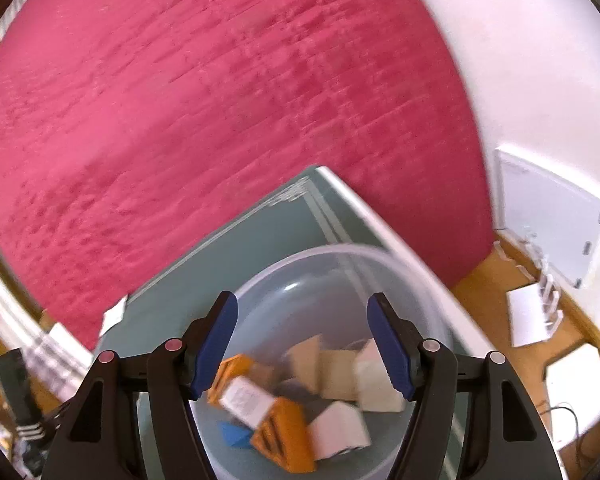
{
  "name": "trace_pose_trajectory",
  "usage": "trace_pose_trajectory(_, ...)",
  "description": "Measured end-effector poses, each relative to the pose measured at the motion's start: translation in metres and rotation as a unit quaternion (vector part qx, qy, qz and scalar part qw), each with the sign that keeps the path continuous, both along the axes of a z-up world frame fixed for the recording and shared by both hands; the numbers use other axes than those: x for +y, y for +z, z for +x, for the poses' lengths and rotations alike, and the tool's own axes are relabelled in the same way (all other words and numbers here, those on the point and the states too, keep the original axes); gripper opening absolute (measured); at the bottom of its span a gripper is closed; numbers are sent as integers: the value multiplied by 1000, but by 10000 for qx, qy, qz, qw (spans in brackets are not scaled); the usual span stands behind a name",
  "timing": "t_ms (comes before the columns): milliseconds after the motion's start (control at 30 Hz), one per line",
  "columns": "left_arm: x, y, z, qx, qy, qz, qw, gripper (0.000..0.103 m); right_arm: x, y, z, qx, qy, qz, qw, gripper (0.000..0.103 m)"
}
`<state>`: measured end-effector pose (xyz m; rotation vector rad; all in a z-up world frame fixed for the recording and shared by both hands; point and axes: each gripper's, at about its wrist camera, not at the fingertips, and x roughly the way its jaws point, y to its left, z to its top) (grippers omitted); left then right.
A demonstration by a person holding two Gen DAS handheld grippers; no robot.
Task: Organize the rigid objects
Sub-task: 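Carry the saucer over the bowl with the left gripper while the right gripper carries the cup, then open both grippers to set the saucer and cup in the bowl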
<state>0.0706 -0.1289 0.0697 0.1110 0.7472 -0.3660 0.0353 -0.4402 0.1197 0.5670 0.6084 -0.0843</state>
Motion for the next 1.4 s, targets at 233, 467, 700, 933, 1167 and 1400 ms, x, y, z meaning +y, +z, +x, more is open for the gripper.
trace_pose_trajectory(233, -39, 5, 1, -38, -356, 10, 9994, 55, -1, 7, -9, -12, -722, -731, 9947, 69)
trace_pose_trajectory(467, -83, 2, 9, -6, -702, 24, 9975, 55, 3, 10, -15, -38, -1036, -1077, 9888, 69)
trace_pose_trajectory(700, -113, 3, 21, -47, -951, 26, 9954, 55, -18, 6, -22, 76, -1450, -836, 9859, 73)
trace_pose_trajectory(933, -134, 1, 32, -14, -1030, -107, 9946, 73, -19, 7, -23, 88, -1500, -827, 9852, 73)
trace_pose_trajectory(1167, -127, 0, 32, -73, -923, -93, 9957, 83, -19, 7, -20, 130, -1531, -834, 9846, 79)
trace_pose_trajectory(1400, -115, -1, 25, -309, -626, 204, 9974, 93, -17, 6, -17, 129, -1527, -915, 9839, 95)
